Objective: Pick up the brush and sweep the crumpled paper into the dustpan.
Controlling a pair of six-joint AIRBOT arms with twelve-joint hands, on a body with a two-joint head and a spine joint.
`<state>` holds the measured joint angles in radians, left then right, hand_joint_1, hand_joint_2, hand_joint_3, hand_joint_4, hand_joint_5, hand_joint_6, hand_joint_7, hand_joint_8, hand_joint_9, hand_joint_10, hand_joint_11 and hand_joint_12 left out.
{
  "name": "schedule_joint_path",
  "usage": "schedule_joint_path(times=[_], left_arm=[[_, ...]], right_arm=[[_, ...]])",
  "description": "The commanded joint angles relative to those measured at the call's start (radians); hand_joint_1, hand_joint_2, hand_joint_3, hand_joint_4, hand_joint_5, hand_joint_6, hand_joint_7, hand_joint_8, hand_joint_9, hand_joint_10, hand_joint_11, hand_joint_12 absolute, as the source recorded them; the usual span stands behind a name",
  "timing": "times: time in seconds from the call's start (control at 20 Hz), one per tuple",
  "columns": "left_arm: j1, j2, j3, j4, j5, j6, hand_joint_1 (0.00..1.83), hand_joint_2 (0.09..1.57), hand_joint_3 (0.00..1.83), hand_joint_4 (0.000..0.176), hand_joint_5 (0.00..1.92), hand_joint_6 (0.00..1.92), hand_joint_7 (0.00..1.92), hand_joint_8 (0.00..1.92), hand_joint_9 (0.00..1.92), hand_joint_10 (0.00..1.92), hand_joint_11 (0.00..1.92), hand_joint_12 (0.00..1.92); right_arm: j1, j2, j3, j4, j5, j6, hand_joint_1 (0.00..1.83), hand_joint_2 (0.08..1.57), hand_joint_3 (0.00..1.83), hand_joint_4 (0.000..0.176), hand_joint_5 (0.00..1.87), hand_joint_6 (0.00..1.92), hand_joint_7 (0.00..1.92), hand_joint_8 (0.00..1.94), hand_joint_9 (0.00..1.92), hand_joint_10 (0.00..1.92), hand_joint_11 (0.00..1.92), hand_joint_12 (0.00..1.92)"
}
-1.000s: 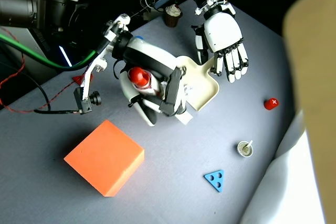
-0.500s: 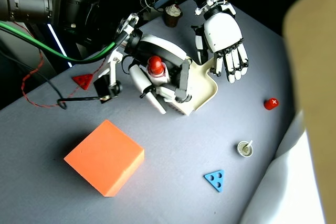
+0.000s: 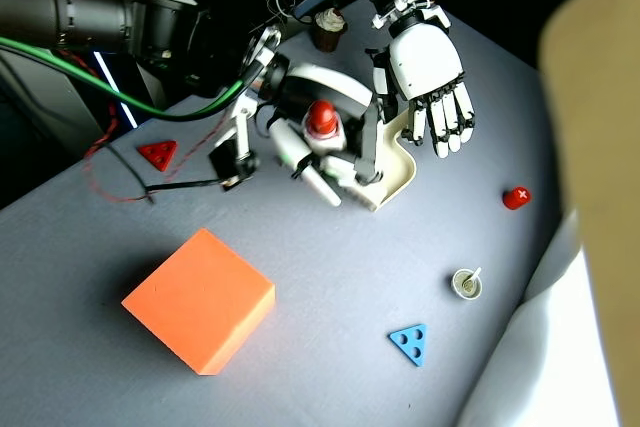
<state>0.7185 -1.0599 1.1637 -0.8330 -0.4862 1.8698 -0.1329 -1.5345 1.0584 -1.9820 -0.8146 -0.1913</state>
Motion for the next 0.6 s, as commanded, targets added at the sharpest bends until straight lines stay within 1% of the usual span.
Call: schedule_joint_path(times=[0.0,0.05,0.1,0.15,0.2,0.25,0.3,0.35,0.4,0.45,0.5,0.55], left_arm=[[-0.015,-0.002,0.007,0.027,-0.089,0.009,0.98,1.19,0.00,0.119,0.83,1.21,0.37,0.00,0.29,0.00,0.00,0.68],[-0.015,-0.002,0.007,0.027,-0.089,0.009,1.00,1.18,0.00,0.100,0.86,1.17,0.37,0.00,0.30,0.00,0.00,0.70],[-0.016,-0.002,0.007,0.027,-0.089,0.009,0.97,1.18,0.00,0.127,0.84,1.20,0.35,0.00,0.29,0.00,0.00,0.67],[-0.016,-0.002,0.008,0.027,-0.089,0.009,0.97,1.19,0.00,0.132,0.83,1.21,0.35,0.00,0.28,0.00,0.00,0.66],[-0.017,-0.002,0.009,0.028,-0.089,0.010,1.00,1.17,0.00,0.083,0.86,1.17,0.36,0.00,0.28,0.01,0.00,0.69],[-0.017,-0.002,0.009,0.028,-0.089,0.010,1.00,1.17,0.00,0.083,0.86,1.17,0.36,0.00,0.28,0.01,0.00,0.69],[-0.017,-0.002,0.009,0.028,-0.088,0.010,1.01,1.17,0.00,0.079,0.87,1.16,0.36,0.01,0.29,0.01,0.00,0.70],[-0.017,-0.002,0.008,0.028,-0.087,0.012,1.00,1.18,0.00,0.081,0.85,1.18,0.36,0.00,0.29,0.00,0.00,0.70],[-0.017,-0.002,0.008,0.028,-0.085,0.013,1.00,1.18,0.00,0.080,0.85,1.19,0.35,0.00,0.28,0.00,0.00,0.67],[-0.017,-0.002,0.008,0.028,-0.085,0.013,0.99,1.18,0.00,0.087,0.84,1.20,0.35,0.00,0.28,0.00,0.00,0.64],[-0.017,-0.002,0.008,0.028,-0.085,0.013,1.00,1.19,0.00,0.079,0.84,1.20,0.34,0.00,0.27,0.00,0.00,0.64],[-0.017,-0.003,0.009,0.028,-0.085,0.013,0.99,1.19,0.00,0.076,0.83,1.21,0.33,0.00,0.27,0.00,0.00,0.65]], right_arm=[[0.018,0.008,0.001,-0.107,-0.070,0.003,1.54,1.20,0.00,0.124,0.89,1.92,1.02,1.94,1.27,1.92,1.30,1.92],[0.018,0.006,0.002,-0.135,-0.080,0.038,1.54,1.20,0.00,0.124,0.89,1.92,1.03,1.94,1.27,1.92,1.30,1.92],[0.018,0.006,0.002,-0.171,-0.089,0.084,1.54,1.20,0.00,0.123,0.89,1.92,1.03,1.94,1.27,1.92,1.30,1.92],[0.017,0.005,0.001,-0.203,-0.104,0.139,1.54,1.20,0.00,0.120,0.89,1.92,1.04,1.94,1.27,1.92,1.30,1.92],[0.016,0.006,-0.001,-0.213,-0.115,0.160,1.53,1.19,0.00,0.118,0.90,1.92,1.04,1.94,1.27,1.92,1.29,1.92],[0.015,0.007,-0.005,-0.214,-0.117,0.161,1.53,1.19,0.00,0.118,0.90,1.92,1.04,1.94,1.27,1.92,1.29,1.92],[0.012,0.017,-0.014,-0.214,-0.117,0.161,1.54,1.19,0.00,0.114,0.90,1.92,1.04,1.94,1.28,1.92,1.29,1.92],[0.011,0.025,-0.021,-0.214,-0.117,0.161,1.53,1.19,0.00,0.113,0.90,1.92,1.04,1.94,1.27,1.92,1.29,1.92],[0.010,0.041,-0.031,-0.214,-0.117,0.156,1.53,1.19,0.00,0.113,0.90,1.92,1.04,1.94,1.27,1.92,1.29,1.92],[0.010,0.056,-0.039,-0.213,-0.116,0.151,1.54,1.19,0.00,0.116,0.90,1.92,1.03,1.94,1.27,1.92,1.30,1.92],[0.010,0.070,-0.046,-0.211,-0.115,0.145,1.54,1.19,0.00,0.120,0.91,1.92,1.05,1.94,1.28,1.92,1.30,1.92],[0.010,0.086,-0.053,-0.198,-0.093,0.128,1.56,1.19,0.00,0.119,0.92,1.92,1.05,1.94,1.29,1.92,1.31,1.92]])
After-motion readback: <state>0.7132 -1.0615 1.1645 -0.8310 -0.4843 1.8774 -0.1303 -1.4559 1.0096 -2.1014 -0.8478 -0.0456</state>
